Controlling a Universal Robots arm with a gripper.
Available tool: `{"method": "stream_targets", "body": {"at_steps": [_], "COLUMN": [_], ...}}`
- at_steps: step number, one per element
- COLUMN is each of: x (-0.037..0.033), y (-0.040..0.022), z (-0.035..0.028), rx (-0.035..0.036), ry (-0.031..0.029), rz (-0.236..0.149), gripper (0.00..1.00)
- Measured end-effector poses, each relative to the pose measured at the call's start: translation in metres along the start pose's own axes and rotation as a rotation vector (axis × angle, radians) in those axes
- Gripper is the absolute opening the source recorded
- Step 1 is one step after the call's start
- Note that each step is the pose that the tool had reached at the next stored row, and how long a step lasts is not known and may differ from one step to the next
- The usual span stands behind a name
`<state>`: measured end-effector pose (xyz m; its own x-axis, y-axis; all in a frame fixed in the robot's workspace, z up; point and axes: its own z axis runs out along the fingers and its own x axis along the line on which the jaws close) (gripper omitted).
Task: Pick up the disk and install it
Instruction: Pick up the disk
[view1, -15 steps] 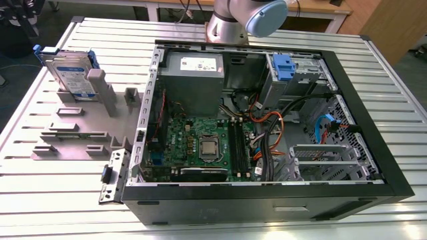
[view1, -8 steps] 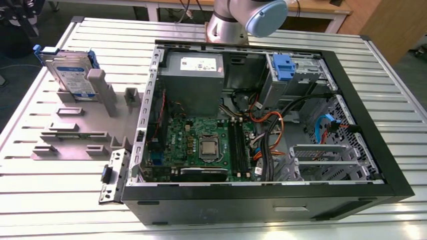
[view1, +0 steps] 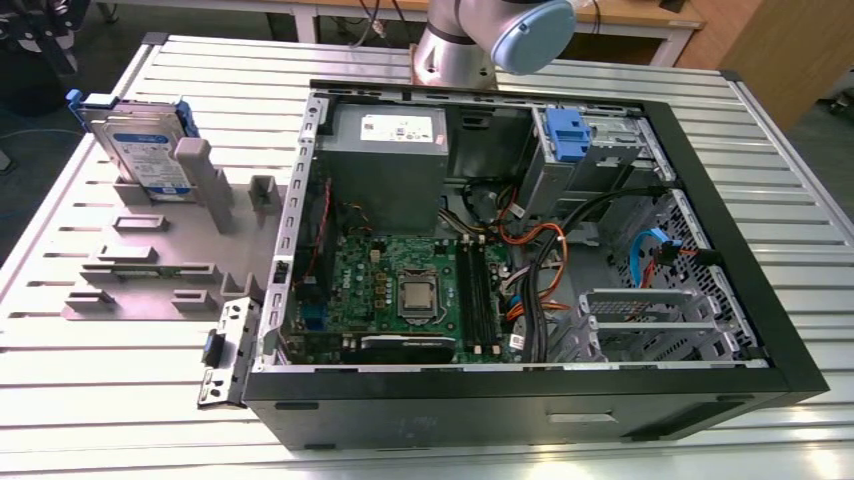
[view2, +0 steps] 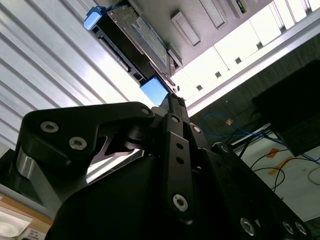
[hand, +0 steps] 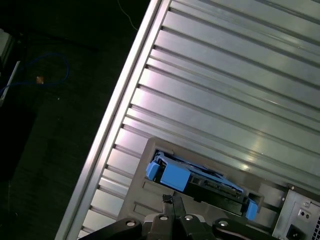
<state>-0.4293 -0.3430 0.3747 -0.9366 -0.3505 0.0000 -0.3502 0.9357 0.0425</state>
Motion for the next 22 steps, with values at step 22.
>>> {"method": "stream_targets", "body": {"at_steps": [22], "x": [-0.0009], "y": [-0.0003], "z": [0.0001], "rx": [0.0], "ry": [0.0106], "rz": [-0.25], "gripper": [0.11]}}
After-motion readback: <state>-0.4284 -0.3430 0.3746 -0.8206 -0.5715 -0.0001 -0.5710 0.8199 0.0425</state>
